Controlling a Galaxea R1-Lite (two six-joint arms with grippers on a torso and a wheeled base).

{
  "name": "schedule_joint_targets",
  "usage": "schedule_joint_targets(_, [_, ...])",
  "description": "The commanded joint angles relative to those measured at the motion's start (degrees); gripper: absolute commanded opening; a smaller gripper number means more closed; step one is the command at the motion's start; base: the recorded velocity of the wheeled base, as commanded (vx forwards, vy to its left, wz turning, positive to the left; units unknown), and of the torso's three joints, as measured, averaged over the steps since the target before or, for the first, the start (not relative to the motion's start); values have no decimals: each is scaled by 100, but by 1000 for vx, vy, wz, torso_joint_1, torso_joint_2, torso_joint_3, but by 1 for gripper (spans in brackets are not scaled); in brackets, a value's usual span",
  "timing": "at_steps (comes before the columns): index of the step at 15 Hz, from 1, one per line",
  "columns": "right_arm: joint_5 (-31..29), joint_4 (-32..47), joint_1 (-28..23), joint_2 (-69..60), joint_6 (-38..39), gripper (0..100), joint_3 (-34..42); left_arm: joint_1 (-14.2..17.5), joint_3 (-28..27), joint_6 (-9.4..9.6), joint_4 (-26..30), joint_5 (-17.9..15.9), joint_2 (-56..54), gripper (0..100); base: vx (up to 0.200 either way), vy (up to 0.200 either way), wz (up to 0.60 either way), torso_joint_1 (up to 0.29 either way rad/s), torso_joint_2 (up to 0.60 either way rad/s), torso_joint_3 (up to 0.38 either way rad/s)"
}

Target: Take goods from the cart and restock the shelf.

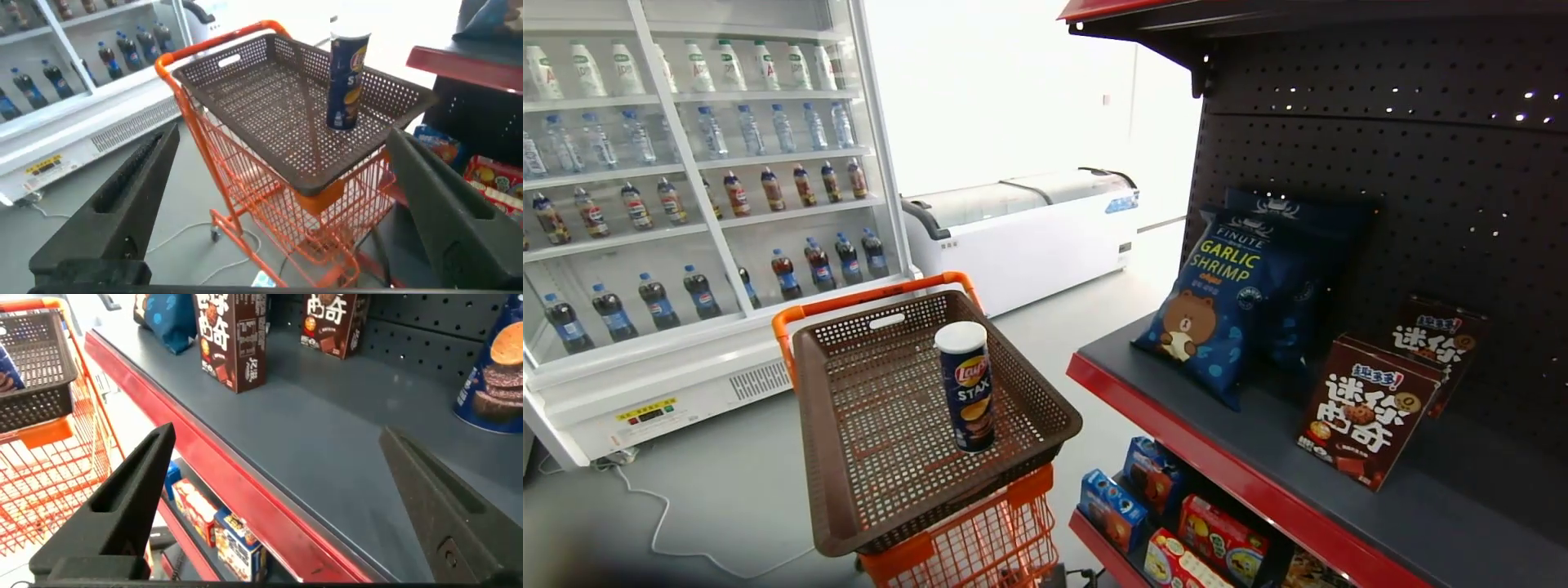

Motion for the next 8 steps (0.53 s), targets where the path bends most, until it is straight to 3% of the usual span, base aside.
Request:
schedule_joint_targets(1, [-1, 11, 5, 2, -1, 100, 0, 3, -678, 118, 48, 25, 2118, 100, 0, 0, 0, 0, 0, 0])
schedule_joint_targets(4, [-1, 2, 5, 2, -1, 100, 0, 109, -731, 100, -110, -28, 2856, 100, 0, 0, 0, 0, 0, 0])
schedule_joint_targets(5, [-1, 2, 5, 2, 7, 100, 0, 109, -625, 100, -708, -617, 3471, 100, 0, 0, 0, 0, 0, 0])
schedule_joint_targets(7, [-1, 2, 5, 2, -1, 100, 0, 100, -581, 144, -1182, -960, 4104, 100, 0, 0, 0, 0, 0, 0])
schedule_joint_targets(8, [-1, 11, 5, 2, -1, 100, 0, 65, -599, 232, -1402, -969, 4508, 100, 0, 0, 0, 0, 0, 0])
